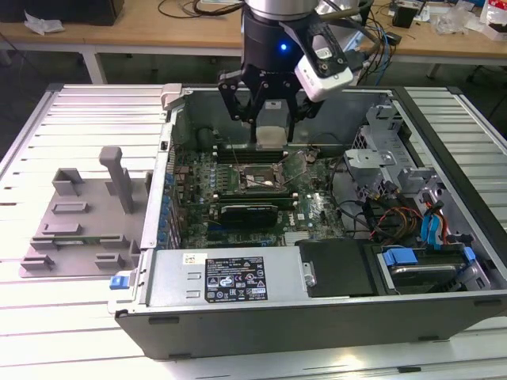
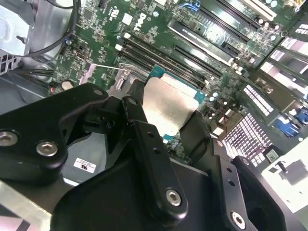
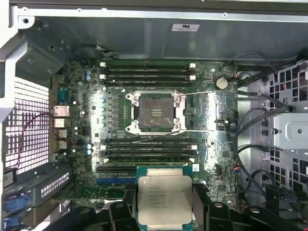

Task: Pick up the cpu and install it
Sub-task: 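Pick up the cpu and move it towards the insertion slot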

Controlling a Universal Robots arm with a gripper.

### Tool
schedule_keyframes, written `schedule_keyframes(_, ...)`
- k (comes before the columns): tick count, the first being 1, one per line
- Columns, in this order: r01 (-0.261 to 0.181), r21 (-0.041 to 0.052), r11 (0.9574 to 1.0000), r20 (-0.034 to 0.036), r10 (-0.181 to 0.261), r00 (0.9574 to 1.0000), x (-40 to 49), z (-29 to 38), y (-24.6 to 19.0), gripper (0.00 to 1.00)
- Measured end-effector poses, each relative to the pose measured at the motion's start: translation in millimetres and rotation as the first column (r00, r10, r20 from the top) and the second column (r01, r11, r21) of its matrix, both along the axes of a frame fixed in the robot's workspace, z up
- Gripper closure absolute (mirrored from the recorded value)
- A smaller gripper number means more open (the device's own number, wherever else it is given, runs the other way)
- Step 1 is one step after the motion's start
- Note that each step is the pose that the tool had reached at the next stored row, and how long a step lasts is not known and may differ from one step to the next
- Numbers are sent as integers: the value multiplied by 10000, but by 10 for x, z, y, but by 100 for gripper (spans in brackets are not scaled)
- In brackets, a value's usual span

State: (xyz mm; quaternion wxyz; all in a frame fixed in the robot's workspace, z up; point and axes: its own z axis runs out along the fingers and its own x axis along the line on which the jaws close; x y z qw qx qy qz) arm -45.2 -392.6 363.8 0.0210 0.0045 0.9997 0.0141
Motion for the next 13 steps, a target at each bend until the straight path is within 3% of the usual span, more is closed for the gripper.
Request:
schedule_keyframes(9, -1, -4, 10000, 0, 1, 10000, 155, -103, 4, 45)
schedule_keyframes(13, -1, -5, 10000, 0, 1, 10000, 159, -187, 46, 45)
